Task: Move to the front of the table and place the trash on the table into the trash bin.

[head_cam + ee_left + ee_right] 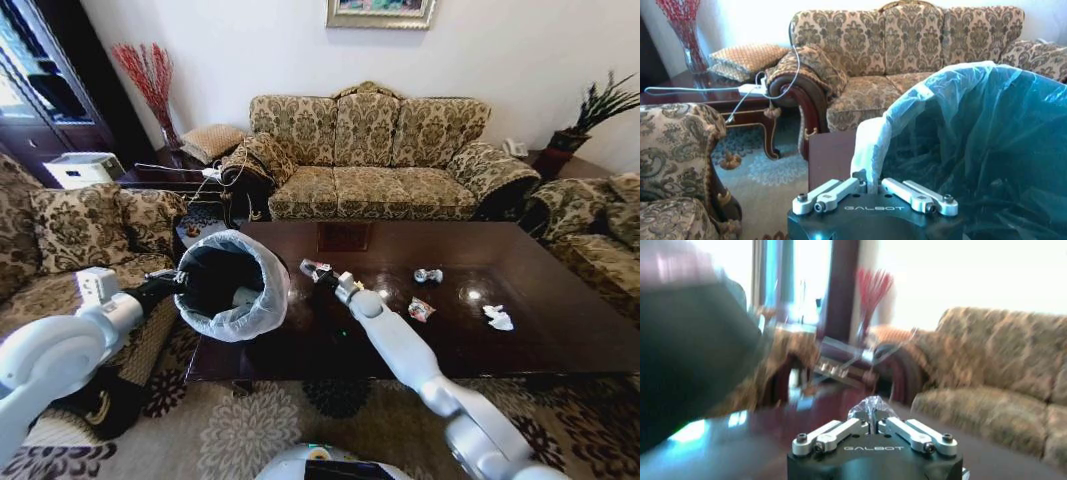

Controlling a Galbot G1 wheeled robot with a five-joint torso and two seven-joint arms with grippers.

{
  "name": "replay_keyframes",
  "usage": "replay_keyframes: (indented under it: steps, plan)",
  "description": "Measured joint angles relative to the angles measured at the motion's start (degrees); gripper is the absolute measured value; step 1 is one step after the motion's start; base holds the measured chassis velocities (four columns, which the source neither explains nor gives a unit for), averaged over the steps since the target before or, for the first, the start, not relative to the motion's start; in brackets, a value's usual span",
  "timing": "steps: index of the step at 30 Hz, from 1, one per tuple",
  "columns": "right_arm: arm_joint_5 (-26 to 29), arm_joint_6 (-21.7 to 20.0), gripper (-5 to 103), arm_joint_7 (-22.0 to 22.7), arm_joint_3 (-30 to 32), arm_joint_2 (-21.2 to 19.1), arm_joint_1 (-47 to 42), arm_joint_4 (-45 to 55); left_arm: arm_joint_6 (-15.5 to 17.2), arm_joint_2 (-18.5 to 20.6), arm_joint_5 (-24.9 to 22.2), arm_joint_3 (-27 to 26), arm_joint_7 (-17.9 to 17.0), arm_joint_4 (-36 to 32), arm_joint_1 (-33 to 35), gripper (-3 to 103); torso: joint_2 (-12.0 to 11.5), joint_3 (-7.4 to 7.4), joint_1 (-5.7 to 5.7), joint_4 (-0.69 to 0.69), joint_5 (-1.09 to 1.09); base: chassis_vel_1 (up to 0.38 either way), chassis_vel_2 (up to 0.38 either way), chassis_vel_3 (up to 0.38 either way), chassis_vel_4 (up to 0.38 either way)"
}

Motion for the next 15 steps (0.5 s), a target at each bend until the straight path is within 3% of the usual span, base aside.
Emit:
replay_keyframes:
  steps: [6, 9, 10, 12, 13, 15]
  plan:
    - [8.2, -1.3, 0, 0.6, 5.7, -2.7, -3.1, 15.8, 0.9, 1.9, 0.2, 0.5, -0.2, 2.5, 0.5, 0, 0.0, -0.01, 0.00, 0.01, -0.02, 0.000, 0.000, 0.000, 0.000]
    - [18.2, -1.6, 0, 0.0, 7.4, -5.2, -4.8, 30.5, 2.2, 6.8, -2.2, 1.1, -1.3, 4.7, 0.6, 0, 0.0, -0.01, -0.01, 0.00, -0.03, 0.000, 0.000, 0.000, 0.000]
    - [18.2, -1.6, 0, 0.0, 7.4, -5.2, -4.8, 30.5, 2.2, 6.8, -2.2, 1.1, -1.3, 4.7, 0.6, 0, 0.0, -0.01, -0.01, 0.00, -0.03, 0.000, 0.000, 0.000, 0.000]
    - [24.6, -1.6, 0, -0.9, 7.1, -6.2, -6.3, 38.6, 2.9, 10.4, -4.5, 1.3, -2.0, 5.8, 0.5, 0, 0.0, -0.02, -0.01, 0.00, 0.00, 0.000, 0.000, 0.000, 0.000]
    - [24.6, -1.6, 0, -0.9, 7.1, -6.2, -6.3, 38.6, 2.9, 10.4, -4.5, 1.3, -2.0, 5.8, 0.5, 0, 0.0, -0.02, -0.01, 0.00, 0.00, 0.000, 0.000, 0.000, 0.000]
    - [29.9, -1.7, 0, -1.7, 5.7, -6.7, -7.6, 43.2, 3.3, 13.2, -6.5, 2.2, -2.4, 6.2, 0.3, 0, 0.0, -0.02, -0.01, 0.00, -0.01, 0.000, 0.000, 0.000, 0.000]
